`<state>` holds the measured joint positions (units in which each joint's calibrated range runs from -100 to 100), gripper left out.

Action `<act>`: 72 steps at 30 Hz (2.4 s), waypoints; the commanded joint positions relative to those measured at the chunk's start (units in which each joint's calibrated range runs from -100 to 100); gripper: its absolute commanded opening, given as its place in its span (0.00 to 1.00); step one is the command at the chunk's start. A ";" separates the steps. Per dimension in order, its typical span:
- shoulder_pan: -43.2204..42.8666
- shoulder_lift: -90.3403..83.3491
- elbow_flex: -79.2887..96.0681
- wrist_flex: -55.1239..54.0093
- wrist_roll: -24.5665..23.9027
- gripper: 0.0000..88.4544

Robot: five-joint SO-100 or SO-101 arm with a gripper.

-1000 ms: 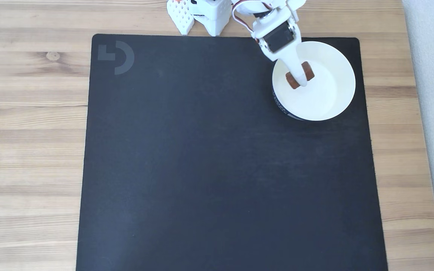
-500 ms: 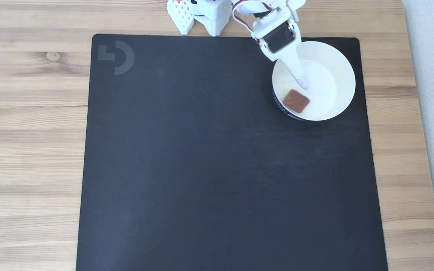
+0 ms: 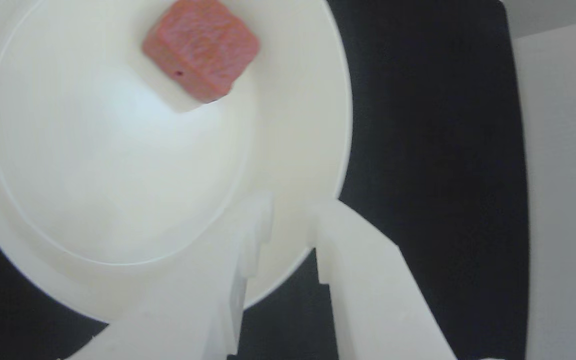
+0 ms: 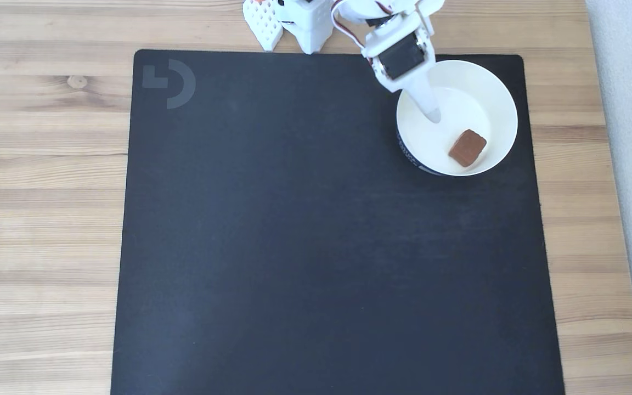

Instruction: Pick up the toy and place it on the plate

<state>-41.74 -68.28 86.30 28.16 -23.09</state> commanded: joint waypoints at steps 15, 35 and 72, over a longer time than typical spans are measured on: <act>39.77 -31.14 8.20 0.97 10.20 0.03; 40.44 -31.22 13.25 25.19 20.69 0.03; 40.44 -31.06 13.16 25.19 20.27 0.03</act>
<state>-1.62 -98.83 98.77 53.14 -2.65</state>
